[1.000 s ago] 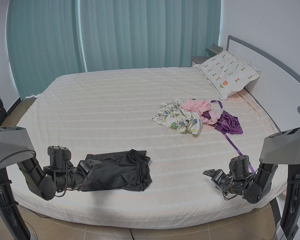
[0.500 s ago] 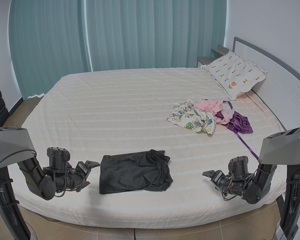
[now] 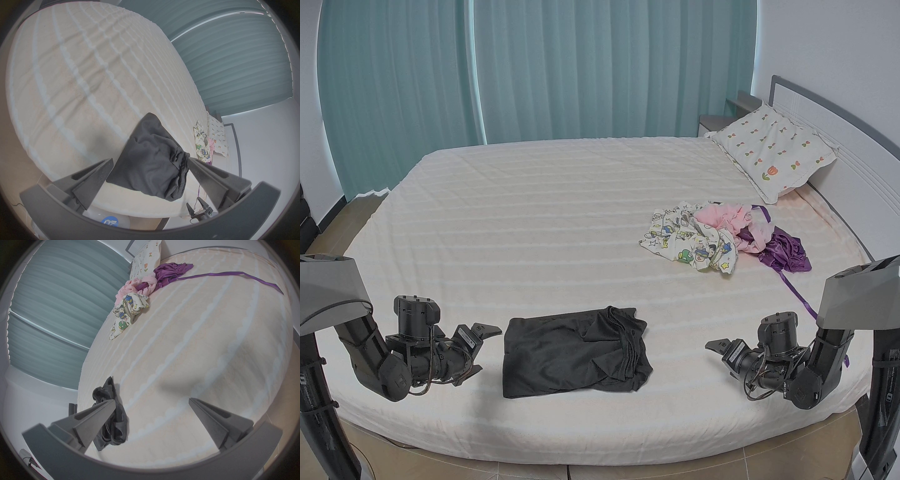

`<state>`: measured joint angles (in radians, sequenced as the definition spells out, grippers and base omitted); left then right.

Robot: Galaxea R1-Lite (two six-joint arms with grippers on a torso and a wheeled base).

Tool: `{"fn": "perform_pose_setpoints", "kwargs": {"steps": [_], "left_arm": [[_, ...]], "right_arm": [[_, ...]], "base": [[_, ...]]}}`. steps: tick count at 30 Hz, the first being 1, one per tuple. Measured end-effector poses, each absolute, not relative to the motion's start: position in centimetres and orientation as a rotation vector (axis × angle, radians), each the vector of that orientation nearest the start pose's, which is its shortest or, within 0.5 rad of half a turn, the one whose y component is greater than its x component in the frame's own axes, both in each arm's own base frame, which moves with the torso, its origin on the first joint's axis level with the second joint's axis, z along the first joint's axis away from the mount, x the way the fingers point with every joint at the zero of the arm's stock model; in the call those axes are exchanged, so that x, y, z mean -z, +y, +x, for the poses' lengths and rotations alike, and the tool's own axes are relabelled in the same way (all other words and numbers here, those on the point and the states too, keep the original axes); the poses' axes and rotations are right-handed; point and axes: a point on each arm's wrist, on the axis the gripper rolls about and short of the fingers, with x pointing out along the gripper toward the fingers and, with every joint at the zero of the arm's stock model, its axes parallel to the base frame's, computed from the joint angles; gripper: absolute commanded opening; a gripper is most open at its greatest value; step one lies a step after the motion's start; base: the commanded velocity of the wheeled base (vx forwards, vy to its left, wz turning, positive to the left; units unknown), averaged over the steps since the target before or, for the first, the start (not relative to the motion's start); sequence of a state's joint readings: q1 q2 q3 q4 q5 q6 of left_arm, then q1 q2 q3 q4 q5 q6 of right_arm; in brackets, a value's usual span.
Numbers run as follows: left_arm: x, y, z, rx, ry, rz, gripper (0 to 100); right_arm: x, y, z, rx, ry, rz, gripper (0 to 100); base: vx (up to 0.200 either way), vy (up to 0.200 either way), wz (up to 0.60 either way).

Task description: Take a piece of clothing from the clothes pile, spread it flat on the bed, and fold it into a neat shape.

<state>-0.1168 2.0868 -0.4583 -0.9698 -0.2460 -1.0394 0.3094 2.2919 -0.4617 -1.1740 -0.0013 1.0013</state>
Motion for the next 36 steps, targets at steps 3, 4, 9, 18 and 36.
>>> {"fn": "perform_pose_setpoints", "kwargs": {"steps": [3,4,9,18,36], "left_arm": [[-1.97,-3.99,29.12,-0.027,0.783,-1.030,100],[-1.97,-3.99,29.12,-0.028,0.782,-1.029,100],[-1.94,-3.98,29.15,-0.037,0.775,-1.022,100],[-1.93,-4.00,29.17,-0.048,0.770,-1.020,100],[-1.72,-3.99,29.14,-0.053,0.778,-1.024,100]], "right_arm": [[2.55,9.34,29.25,0.055,0.737,0.855,100],[2.55,9.36,29.25,0.054,0.737,0.854,100],[2.57,9.37,29.21,0.054,0.739,0.854,100],[2.57,9.38,29.20,0.053,0.739,0.853,100],[2.57,9.38,29.18,0.054,0.739,0.853,100]], "base": [[0.067,0.000,0.00],[0.000,0.000,0.00],[0.000,0.000,0.00],[0.000,0.044,0.00],[0.000,0.144,0.00]]}}
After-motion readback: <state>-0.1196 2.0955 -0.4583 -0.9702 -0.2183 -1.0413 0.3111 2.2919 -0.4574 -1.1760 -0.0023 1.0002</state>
